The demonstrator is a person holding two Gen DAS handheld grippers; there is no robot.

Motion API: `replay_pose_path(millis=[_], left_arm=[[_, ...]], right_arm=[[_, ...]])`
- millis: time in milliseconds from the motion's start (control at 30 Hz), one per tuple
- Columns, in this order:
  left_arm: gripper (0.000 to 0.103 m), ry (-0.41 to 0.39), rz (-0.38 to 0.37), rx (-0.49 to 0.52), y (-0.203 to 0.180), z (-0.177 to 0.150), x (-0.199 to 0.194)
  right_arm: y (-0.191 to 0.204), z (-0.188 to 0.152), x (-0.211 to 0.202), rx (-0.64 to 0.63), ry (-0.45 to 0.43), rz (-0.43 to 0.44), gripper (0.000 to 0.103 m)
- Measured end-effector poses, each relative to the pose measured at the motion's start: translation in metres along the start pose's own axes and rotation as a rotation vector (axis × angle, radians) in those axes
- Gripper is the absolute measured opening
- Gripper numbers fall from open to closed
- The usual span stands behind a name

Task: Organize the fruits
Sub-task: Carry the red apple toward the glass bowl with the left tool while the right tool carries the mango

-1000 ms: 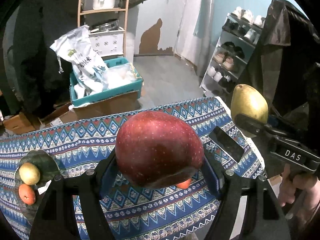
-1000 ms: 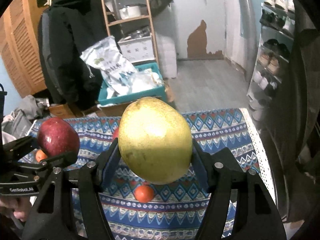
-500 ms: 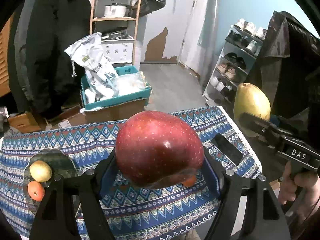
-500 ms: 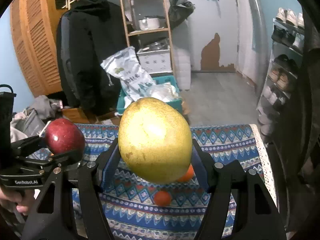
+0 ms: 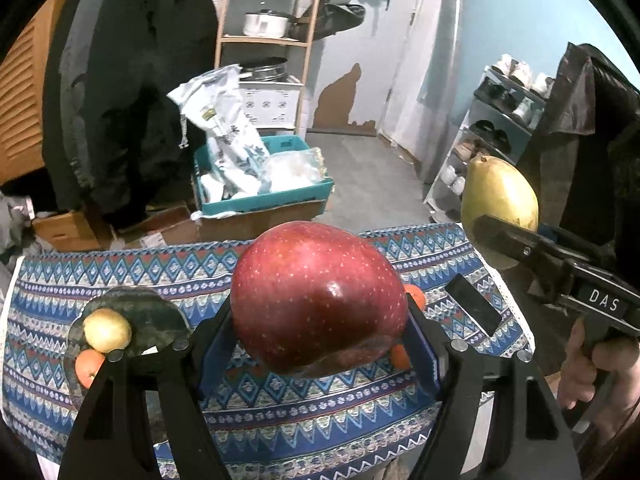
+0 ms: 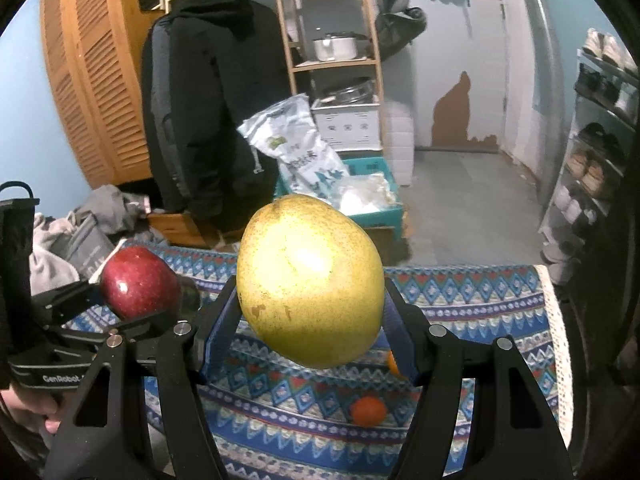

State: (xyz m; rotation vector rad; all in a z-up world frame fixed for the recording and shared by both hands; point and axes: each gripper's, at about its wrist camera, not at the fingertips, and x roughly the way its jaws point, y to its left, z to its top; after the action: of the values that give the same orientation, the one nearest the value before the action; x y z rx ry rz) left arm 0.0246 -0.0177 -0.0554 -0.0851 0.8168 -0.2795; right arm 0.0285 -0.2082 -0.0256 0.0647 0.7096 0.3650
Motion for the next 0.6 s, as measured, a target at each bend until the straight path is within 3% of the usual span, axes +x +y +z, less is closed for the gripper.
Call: replay_pose_path(millis=[600], left_arm=[[0.077,0.002,0.09,-0.118,0.077,-0.019,-0.015]], right_arm=[[0.076,0.015,0.053,-0.08,0.069,0.104,0.067]])
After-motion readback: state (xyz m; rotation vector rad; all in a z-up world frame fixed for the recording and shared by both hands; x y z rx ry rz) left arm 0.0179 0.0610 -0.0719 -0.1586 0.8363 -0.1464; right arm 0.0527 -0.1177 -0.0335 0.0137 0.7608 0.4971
